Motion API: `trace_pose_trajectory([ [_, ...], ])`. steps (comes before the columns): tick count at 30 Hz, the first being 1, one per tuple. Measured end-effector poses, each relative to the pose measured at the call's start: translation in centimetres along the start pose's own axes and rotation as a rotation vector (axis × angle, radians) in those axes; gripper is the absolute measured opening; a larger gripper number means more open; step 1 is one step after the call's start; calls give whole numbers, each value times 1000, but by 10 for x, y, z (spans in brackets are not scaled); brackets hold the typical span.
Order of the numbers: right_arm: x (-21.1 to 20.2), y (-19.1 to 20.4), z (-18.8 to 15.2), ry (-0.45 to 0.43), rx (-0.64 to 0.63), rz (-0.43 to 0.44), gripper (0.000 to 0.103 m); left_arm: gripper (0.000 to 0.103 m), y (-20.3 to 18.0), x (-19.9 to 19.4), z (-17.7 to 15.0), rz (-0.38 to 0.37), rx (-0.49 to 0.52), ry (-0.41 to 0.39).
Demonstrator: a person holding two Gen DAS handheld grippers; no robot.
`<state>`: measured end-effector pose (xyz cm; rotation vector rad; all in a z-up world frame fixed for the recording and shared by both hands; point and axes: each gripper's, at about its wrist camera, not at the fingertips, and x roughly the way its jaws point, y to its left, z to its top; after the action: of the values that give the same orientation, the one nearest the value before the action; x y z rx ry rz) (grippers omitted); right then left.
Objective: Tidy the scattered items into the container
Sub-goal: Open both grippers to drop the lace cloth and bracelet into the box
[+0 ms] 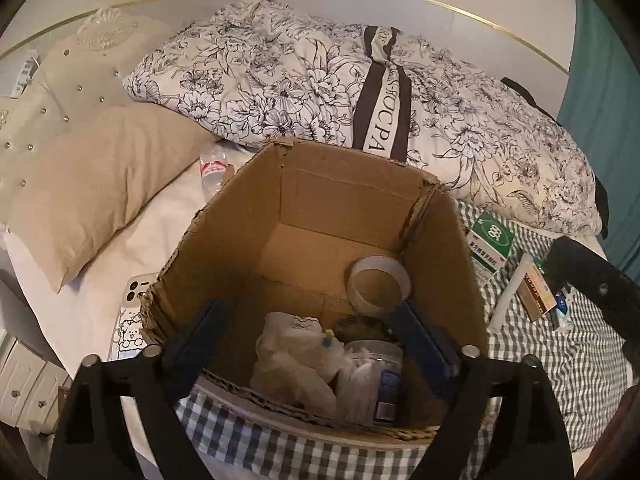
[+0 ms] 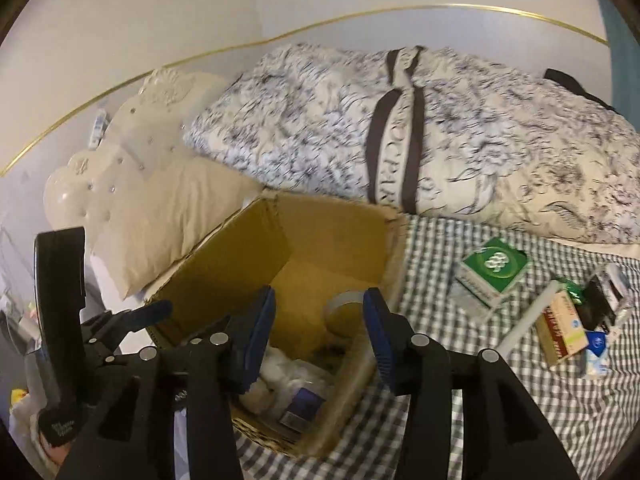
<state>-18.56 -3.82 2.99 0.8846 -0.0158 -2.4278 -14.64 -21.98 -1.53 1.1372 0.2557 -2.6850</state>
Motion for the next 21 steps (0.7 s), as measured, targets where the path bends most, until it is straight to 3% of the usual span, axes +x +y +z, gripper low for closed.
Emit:
trace_pose_trajectory([
  [2, -14, -13, -3, -19, 22, -27, 52, 94, -8, -5, -1, -5, 2, -6],
  [4, -26, -25, -7, -41, 40, -62, 66, 94, -19, -10, -4, -16, 2, 0],
  [8, -54, -57, -19, -73, 88, -87, 72, 95, -46, -22, -10, -40, 6, -2],
  [10, -70, -75, -28, -89, 110, -119, 78, 102, -61, -28, -14, -42, 6, -7],
  [21, -146, -172, -74, -141, 207, -294, 84, 103, -160, -41, -40, -123, 114, -18],
])
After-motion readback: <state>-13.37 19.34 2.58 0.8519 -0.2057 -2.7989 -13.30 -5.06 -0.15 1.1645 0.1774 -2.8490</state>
